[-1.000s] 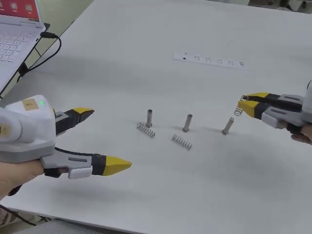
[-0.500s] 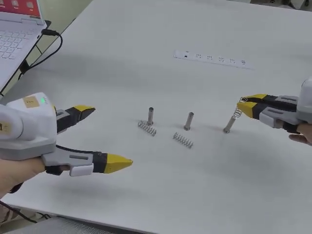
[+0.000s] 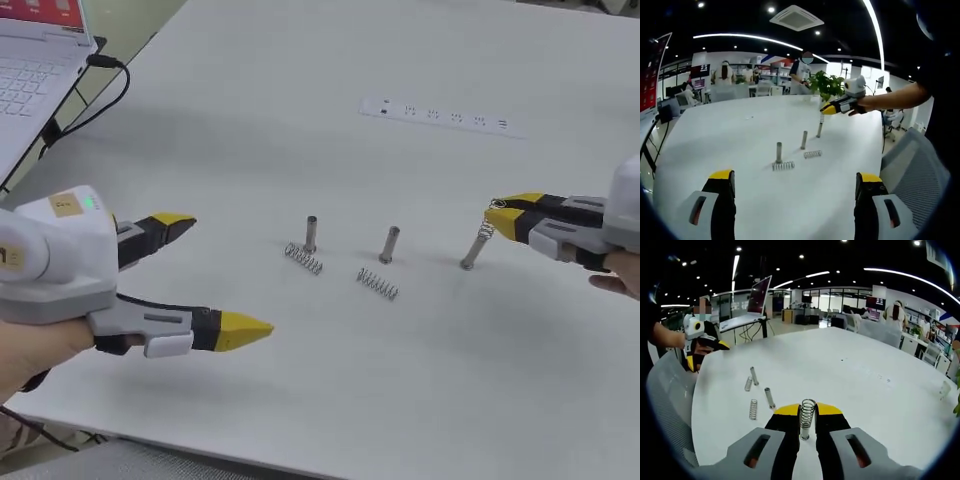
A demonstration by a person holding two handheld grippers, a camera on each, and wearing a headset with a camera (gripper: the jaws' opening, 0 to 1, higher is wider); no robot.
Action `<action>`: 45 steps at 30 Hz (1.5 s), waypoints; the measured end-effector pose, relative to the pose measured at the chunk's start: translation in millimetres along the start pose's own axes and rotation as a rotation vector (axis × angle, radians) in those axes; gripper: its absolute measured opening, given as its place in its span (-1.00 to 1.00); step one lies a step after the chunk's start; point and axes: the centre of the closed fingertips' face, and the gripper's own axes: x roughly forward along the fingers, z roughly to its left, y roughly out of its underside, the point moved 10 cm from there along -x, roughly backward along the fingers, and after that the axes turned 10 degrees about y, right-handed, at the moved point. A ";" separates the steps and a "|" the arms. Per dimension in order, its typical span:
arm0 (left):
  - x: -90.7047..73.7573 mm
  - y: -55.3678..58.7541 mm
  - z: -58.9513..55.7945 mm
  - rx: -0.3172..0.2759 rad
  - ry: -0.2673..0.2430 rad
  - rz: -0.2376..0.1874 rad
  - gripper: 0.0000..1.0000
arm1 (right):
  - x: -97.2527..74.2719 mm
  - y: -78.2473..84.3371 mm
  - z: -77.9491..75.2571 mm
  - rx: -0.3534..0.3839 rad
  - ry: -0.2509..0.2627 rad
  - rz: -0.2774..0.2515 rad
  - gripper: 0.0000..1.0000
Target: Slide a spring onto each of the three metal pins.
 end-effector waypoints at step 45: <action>-2.0 3.8 0.7 -0.010 -0.004 0.013 0.94 | 5.1 24.8 9.9 0.034 -0.023 0.068 -0.83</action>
